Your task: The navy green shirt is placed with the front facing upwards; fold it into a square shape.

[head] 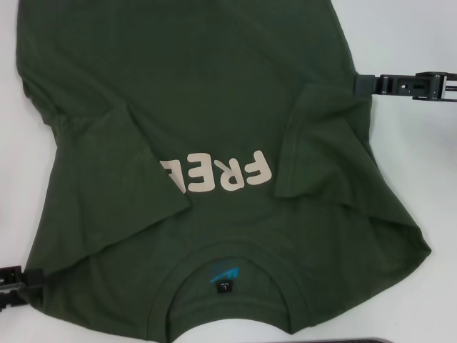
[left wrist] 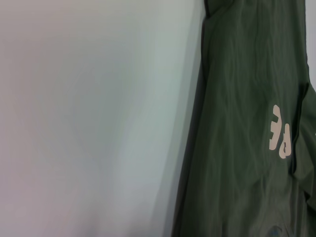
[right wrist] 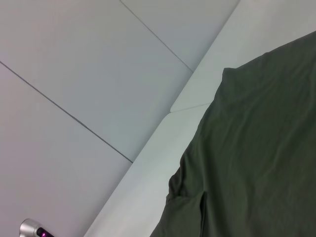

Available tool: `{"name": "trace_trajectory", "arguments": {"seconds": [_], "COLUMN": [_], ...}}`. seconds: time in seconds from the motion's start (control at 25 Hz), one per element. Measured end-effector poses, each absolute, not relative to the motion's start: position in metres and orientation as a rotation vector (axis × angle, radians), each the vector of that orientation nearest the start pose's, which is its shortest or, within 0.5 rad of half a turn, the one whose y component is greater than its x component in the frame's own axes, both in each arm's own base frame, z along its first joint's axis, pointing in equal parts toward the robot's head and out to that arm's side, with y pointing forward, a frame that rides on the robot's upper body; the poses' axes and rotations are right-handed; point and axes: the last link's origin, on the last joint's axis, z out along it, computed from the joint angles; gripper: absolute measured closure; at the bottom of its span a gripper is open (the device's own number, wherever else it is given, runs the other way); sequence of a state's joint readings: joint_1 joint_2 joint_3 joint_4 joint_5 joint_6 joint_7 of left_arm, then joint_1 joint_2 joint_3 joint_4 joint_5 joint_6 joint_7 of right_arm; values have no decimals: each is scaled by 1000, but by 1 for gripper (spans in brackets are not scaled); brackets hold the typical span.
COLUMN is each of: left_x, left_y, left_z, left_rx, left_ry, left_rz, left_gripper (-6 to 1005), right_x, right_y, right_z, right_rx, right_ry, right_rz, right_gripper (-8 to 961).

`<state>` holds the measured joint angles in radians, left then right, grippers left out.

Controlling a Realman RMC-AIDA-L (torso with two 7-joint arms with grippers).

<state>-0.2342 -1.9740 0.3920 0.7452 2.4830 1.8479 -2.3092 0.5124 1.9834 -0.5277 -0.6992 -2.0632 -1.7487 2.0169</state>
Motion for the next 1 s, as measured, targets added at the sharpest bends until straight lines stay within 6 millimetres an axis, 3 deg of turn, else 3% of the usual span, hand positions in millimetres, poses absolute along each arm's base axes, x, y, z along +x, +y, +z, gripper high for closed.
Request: {"name": "trace_trajectory", "arguments": {"seconds": [1.0], "left_x": [-382], "left_y": [203], "left_z": [55], "left_rx": [2074], "left_ry": [2404], "left_rz": [391], "left_gripper": [249], "right_x": [281], "right_y": [318], "right_z": [57], "right_rx": [-2523], "right_ry": [1484], "right_rz": [866], "right_gripper": [103]}}
